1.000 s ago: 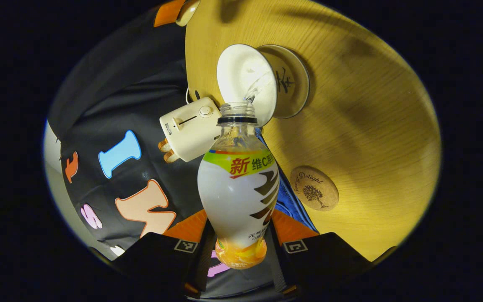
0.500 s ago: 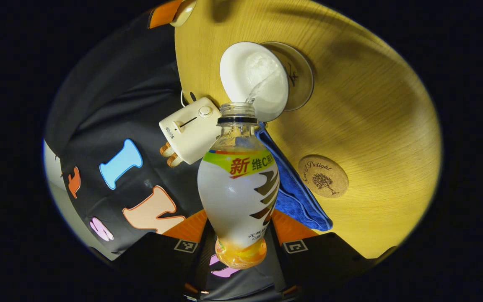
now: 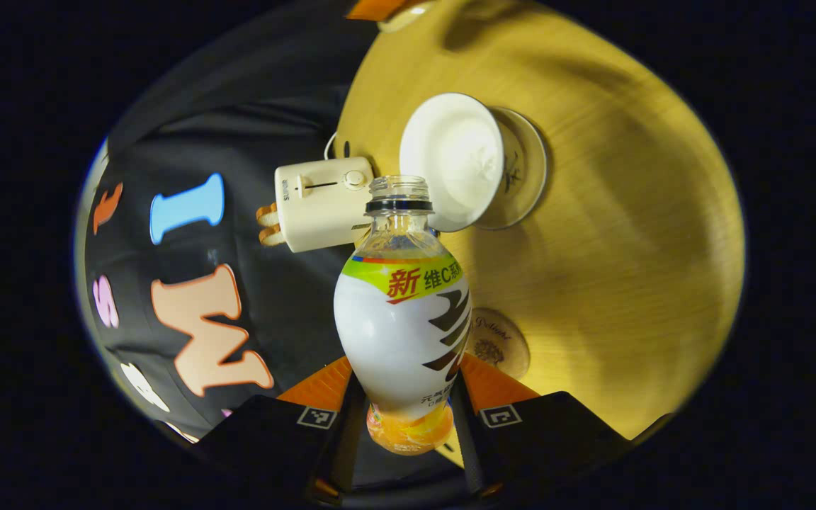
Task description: Open the teacup lid with one hand, grasp the water bottle and pour water into the teacup with the other hand; after pouring, place the water bottle on the coaster and then close the teacup lid.
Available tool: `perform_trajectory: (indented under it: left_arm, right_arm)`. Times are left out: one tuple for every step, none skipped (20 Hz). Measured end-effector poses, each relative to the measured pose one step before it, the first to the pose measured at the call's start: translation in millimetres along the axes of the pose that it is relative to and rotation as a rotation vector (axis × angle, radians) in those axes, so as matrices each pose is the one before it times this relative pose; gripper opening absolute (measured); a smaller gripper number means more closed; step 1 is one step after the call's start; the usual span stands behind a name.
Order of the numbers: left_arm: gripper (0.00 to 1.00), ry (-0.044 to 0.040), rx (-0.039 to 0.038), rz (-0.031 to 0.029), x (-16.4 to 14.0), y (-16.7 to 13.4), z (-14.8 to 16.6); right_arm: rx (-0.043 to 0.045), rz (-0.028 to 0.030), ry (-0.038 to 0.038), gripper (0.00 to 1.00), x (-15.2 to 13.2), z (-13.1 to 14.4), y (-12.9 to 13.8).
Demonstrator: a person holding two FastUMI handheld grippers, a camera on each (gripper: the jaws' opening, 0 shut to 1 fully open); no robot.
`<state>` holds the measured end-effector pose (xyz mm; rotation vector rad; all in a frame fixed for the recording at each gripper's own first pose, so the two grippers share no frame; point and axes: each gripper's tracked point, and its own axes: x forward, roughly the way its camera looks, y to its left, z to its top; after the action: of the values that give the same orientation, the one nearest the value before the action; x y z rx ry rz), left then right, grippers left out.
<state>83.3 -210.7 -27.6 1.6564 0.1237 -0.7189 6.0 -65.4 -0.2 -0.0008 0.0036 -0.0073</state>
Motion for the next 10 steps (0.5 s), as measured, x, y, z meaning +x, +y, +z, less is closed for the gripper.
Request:
perform_trajectory:
  left_arm:
    - [0.58, -0.01072, -0.08604, -0.00416, 0.91, -3.35, 0.00]
    - [0.58, -0.02261, -0.07069, 0.01445, -0.14, 2.55, 0.27]
    - [0.58, -0.01973, -0.06172, 0.01997, -0.79, 1.27, 0.19]
    - [0.58, -0.03363, -0.06520, 0.01616, -3.14, 1.62, 2.85]
    - [0.58, -0.01849, -0.07860, 0.01479, -2.27, 1.07, 0.08]
    - [0.58, -0.01506, -0.07963, 0.01369, -1.46, -1.00, -0.77]
    - [0.58, -0.02209, -0.07621, 0.01867, -2.32, 2.91, 2.59]
    - [0.57, -0.03257, -0.09109, 0.01125, -4.69, 2.75, 2.06]
    - [0.58, -0.02804, -0.09742, 0.01166, -4.59, 3.72, 1.93]
    - [0.57, -0.02794, -0.10633, 0.01364, -2.89, 4.72, 3.14]
  right_arm:
    - [0.00026, -0.00030, -0.00007, 0.32, -0.17, 0.19, 0.19]
    - [-0.00020, 0.00008, -0.00081, 0.32, -0.66, 0.48, 0.61]
    - [0.00007, 0.00004, -0.00012, 0.32, 0.54, -0.11, 0.05]
    - [0.00007, -0.00015, -0.00040, 0.32, 0.24, -0.32, -0.23]
    - [-0.00018, -0.00004, 0.00025, 0.32, 0.33, -0.13, 0.00]
    - [-0.00013, -0.00011, 0.00000, 0.32, -0.36, 0.42, 0.20]
    - [-0.00012, 0.00003, -0.00017, 0.32, 0.18, 0.14, -0.11]
    - [0.00015, -0.00006, -0.00040, 0.32, -0.35, -0.10, -0.11]
    - [-0.00031, 0.00013, 0.00070, 0.32, 0.05, -0.45, 0.07]
    - [0.00024, -0.00006, -0.00082, 0.32, -0.02, 0.57, -0.16]
